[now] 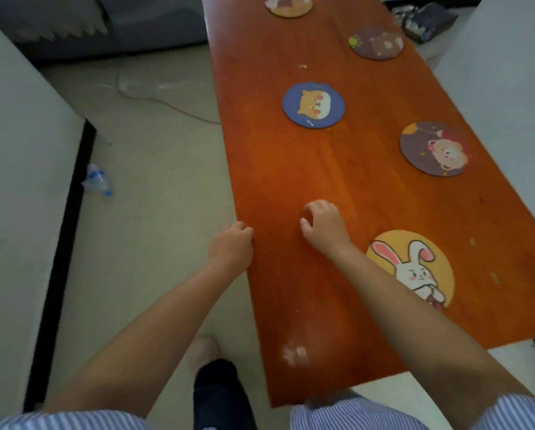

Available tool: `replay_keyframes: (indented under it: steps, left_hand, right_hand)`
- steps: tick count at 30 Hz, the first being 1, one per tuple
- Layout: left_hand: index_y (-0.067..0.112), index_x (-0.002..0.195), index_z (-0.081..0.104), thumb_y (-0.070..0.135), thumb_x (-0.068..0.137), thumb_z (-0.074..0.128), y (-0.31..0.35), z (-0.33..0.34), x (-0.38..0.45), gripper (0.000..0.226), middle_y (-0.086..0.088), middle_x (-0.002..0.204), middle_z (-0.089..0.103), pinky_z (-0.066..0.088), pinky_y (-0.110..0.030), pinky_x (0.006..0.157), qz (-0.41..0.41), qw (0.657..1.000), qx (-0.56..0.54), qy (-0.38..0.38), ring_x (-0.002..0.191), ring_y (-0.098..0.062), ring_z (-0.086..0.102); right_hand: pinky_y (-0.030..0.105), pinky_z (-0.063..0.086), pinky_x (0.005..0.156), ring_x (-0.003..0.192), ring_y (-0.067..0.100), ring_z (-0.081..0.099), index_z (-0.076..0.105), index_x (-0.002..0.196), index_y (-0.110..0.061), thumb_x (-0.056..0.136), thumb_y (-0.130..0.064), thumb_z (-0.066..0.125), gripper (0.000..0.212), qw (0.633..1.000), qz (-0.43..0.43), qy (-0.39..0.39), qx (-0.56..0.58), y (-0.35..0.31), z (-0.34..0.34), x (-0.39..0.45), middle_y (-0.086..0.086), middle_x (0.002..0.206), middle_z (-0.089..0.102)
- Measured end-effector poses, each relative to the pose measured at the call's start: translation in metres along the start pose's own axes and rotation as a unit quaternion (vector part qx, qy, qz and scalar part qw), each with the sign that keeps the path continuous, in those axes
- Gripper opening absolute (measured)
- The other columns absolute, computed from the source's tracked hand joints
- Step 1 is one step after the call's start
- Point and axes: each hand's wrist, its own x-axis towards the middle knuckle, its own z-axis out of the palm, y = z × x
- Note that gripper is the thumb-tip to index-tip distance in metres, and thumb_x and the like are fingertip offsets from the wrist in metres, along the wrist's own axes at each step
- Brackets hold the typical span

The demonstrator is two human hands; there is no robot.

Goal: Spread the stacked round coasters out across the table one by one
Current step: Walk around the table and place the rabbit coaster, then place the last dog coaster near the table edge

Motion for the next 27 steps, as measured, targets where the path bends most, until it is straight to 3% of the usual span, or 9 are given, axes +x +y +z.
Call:
replay_keyframes:
  steps: [4, 9, 12, 14, 16, 19, 23, 27]
  left_hand:
    - [0.01, 0.118, 0.057, -0.002, 0.081, 0.044, -0.05, -0.025, 0.026, 0.042, -0.009, 0.129, 0.054, 0.044, -0.036, 0.095, 0.108, 0.993, 0.032, -0.027, 0.121, -0.027, 0.045]
    - [0.006, 0.116, 0.058, 0.003, 0.082, 0.047, -0.086, -0.044, 0.066, 0.035, -0.011, 0.129, 0.054, 0.042, -0.034, 0.098, 0.16, 0.986, 0.035, -0.038, 0.123, -0.026, 0.044]
    - [0.006, 0.116, 0.058, 0.008, 0.085, 0.048, -0.093, -0.05, 0.096, 0.033, -0.012, 0.129, 0.055, 0.041, -0.036, 0.098, 0.188, 0.98, 0.044, -0.043, 0.124, -0.027, 0.044]
    - [0.006, 0.115, 0.058, 0.009, 0.086, 0.048, -0.092, -0.054, 0.118, 0.031, -0.011, 0.127, 0.056, 0.042, -0.036, 0.097, 0.21, 0.975, 0.049, -0.05, 0.122, -0.027, 0.044]
    - [0.007, 0.117, 0.058, 0.009, 0.087, 0.047, -0.088, -0.061, 0.143, 0.032, -0.011, 0.132, 0.053, 0.04, -0.037, 0.1, 0.237, 0.968, 0.054, -0.06, 0.126, -0.027, 0.042]
    - [0.009, 0.121, 0.055, 0.014, 0.09, 0.046, -0.079, -0.079, 0.192, 0.034, -0.011, 0.139, 0.047, 0.04, -0.041, 0.102, 0.268, 0.956, 0.085, -0.082, 0.131, -0.028, 0.036]
    - [0.01, 0.121, 0.055, 0.018, 0.09, 0.045, -0.067, -0.118, 0.27, 0.034, -0.01, 0.135, 0.049, 0.042, -0.043, 0.099, 0.293, 0.94, 0.14, -0.105, 0.127, -0.029, 0.039]
    - [0.01, 0.123, 0.053, 0.019, 0.09, 0.045, -0.061, -0.148, 0.336, 0.035, -0.01, 0.135, 0.049, 0.042, -0.043, 0.099, 0.298, 0.934, 0.16, -0.112, 0.128, -0.029, 0.039]
  right_hand:
    - [0.042, 0.03, 0.112, 0.135, 0.031, 0.034, 0.046, 0.132, -0.006, 0.093, -0.024, 0.05, 0.043, 0.997, 0.077, 0.013, -0.016, -0.043, 0.031, 0.024, 0.015, 0.144, 0.042]
    - [0.046, 0.013, 0.119, 0.145, 0.026, 0.014, 0.03, 0.144, -0.019, 0.097, -0.037, 0.038, 0.051, 0.985, 0.163, 0.004, -0.054, -0.062, 0.061, 0.028, 0.008, 0.157, 0.021]
    - [0.046, 0.017, 0.118, 0.143, 0.027, 0.022, 0.037, 0.14, -0.018, 0.096, -0.035, 0.041, 0.047, 0.983, 0.175, 0.022, -0.057, -0.064, 0.062, 0.029, 0.009, 0.153, 0.031]
    - [0.045, 0.029, 0.112, 0.134, 0.029, 0.037, 0.048, 0.133, -0.015, 0.094, -0.03, 0.047, 0.042, 0.981, 0.178, 0.048, -0.06, -0.065, 0.058, 0.033, 0.011, 0.144, 0.045]
    - [0.042, 0.044, 0.096, 0.116, 0.029, 0.052, 0.059, 0.12, -0.011, 0.091, -0.027, 0.05, 0.034, 0.977, 0.185, 0.073, -0.078, -0.066, 0.053, 0.04, 0.012, 0.125, 0.059]
    - [0.038, 0.049, 0.077, 0.096, 0.028, 0.058, 0.066, 0.101, -0.009, 0.092, -0.031, 0.049, 0.03, 0.974, 0.21, 0.048, -0.063, -0.06, 0.035, 0.066, 0.011, 0.101, 0.064]
    - [0.039, 0.049, 0.078, 0.096, 0.031, 0.061, 0.066, 0.1, -0.006, 0.094, -0.031, 0.049, 0.032, 0.96, 0.273, 0.051, 0.026, -0.033, -0.004, 0.121, 0.015, 0.104, 0.068]
    - [0.039, 0.046, 0.092, 0.111, 0.03, 0.056, 0.059, 0.117, -0.006, 0.093, -0.029, 0.051, 0.035, 0.939, 0.326, 0.079, 0.071, -0.024, -0.034, 0.183, 0.016, 0.122, 0.06]
